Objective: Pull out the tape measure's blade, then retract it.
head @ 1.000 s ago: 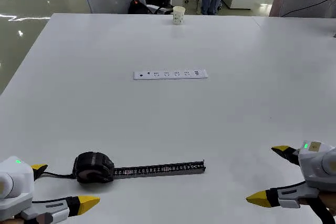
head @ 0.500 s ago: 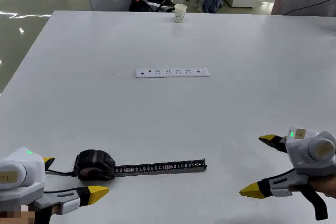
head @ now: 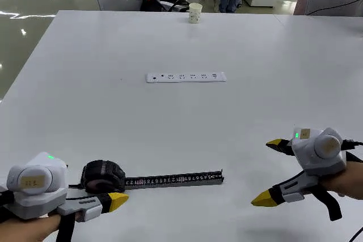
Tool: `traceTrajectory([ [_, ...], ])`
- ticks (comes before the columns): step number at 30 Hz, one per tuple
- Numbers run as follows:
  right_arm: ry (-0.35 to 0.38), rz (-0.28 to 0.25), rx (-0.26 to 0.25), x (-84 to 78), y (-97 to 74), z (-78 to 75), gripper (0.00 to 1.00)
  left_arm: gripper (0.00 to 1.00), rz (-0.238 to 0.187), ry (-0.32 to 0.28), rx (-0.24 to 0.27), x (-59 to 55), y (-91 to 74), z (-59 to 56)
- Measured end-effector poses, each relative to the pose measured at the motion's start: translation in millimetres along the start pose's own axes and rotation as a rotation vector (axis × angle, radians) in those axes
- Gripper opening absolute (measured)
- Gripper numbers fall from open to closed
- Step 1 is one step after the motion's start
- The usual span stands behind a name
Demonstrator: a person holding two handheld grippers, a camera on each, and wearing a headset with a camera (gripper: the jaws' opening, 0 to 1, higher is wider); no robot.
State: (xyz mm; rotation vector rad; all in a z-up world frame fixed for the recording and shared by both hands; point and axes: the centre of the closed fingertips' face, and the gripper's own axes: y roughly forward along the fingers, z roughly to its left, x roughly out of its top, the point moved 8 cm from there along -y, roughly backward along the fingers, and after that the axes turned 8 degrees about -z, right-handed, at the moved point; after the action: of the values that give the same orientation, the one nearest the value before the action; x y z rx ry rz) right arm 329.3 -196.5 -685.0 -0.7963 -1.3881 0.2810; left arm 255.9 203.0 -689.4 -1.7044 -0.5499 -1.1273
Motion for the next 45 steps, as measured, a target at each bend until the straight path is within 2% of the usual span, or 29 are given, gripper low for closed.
traceTrajectory([
  [7, -0.052, 0.042, 0.051, 11.4, 12.8, -5.6, 0.99, 0.99, 0.01, 0.009, -0.013, 2.0, 8.3, -3.8],
  [15, -0.097, 0.093, 0.118, 18.0, 26.3, -5.7, 0.99, 0.99, 0.019, 0.041, 0.009, 0.1, 17.6, -6.1],
  [19, -0.106, 0.108, 0.136, 19.6, 32.1, -7.3, 0.99, 0.99, -0.01, -0.013, 0.045, 3.1, 18.9, -6.9],
  [24, -0.146, 0.119, 0.167, 20.3, 41.4, -7.8, 0.99, 0.99, -0.02, -0.017, 0.069, 1.3, 25.2, -9.0],
  [27, -0.157, 0.132, 0.188, 21.0, 48.5, -5.9, 0.99, 0.99, -0.029, -0.004, 0.116, -0.2, 29.3, -9.8],
  [30, -0.16, 0.168, 0.206, 22.2, 55.8, -4.6, 0.99, 0.99, -0.047, 0.006, 0.164, -0.4, 34.7, -12.0],
  [32, -0.167, 0.16, 0.218, 24.9, 59.9, -3.8, 0.99, 0.99, -0.066, 0.03, 0.202, -0.4, 37.4, -11.7],
  [36, -0.175, 0.179, 0.232, 28.6, 64.3, -3.5, 0.99, 0.99, -0.092, -0.004, 0.237, -1.1, 40.7, -11.3],
  [40, -0.185, 0.163, 0.223, 33.1, 67.5, -5.0, 0.99, 0.99, -0.138, -0.096, 0.283, -1.1, 45.2, -7.6],
  [45, -0.206, 0.184, 0.232, 31.7, 73.1, -4.9, 0.99, 0.99, -0.184, -0.109, 0.343, -2.0, 46.8, -3.8],
])
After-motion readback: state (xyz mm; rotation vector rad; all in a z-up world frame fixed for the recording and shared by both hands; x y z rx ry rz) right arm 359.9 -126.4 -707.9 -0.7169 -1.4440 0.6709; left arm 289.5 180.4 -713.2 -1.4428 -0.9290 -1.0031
